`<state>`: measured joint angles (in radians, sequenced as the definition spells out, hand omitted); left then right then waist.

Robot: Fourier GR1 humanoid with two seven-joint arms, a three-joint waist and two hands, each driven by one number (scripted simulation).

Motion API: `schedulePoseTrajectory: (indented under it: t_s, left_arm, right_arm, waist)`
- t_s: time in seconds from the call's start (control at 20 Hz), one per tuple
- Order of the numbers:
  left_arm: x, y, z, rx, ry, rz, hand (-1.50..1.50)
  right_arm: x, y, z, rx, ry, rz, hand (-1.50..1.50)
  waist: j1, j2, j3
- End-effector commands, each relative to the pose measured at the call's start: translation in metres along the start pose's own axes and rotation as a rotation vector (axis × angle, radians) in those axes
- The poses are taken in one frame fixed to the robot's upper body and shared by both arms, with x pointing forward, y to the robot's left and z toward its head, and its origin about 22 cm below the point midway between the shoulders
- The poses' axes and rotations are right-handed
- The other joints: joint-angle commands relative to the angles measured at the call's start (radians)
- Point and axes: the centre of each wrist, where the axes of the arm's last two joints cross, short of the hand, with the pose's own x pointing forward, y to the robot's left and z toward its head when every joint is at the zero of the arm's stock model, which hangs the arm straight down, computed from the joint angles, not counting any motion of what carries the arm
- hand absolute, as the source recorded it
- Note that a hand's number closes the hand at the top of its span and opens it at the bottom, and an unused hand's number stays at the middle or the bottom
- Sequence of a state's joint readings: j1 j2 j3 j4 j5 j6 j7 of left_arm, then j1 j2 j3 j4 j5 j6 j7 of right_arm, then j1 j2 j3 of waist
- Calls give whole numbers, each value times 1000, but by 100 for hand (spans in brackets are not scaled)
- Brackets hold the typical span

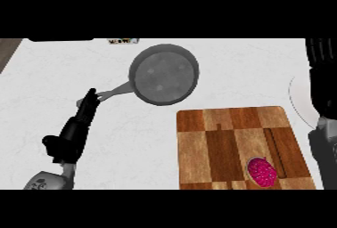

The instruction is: Pick the cupcake from the cutting board and place it in the pan

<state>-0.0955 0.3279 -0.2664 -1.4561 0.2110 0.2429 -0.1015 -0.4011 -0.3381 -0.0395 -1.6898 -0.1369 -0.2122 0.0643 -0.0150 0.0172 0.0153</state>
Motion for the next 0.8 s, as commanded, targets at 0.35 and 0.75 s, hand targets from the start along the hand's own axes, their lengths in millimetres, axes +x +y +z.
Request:
schedulePoseTrajectory:
  t_s: [0.35,0.75]
  left_arm:
    - [-26,77,10,229,292,-214,0]
    - [-7,100,1,274,406,-237,0]
  right_arm:
    - [23,-14,4,402,-31,420,150]
    - [-32,-42,144,199,70,-33,-150]
  waist:
    - [-24,-30,-52]
    - [-10,-21,-14]
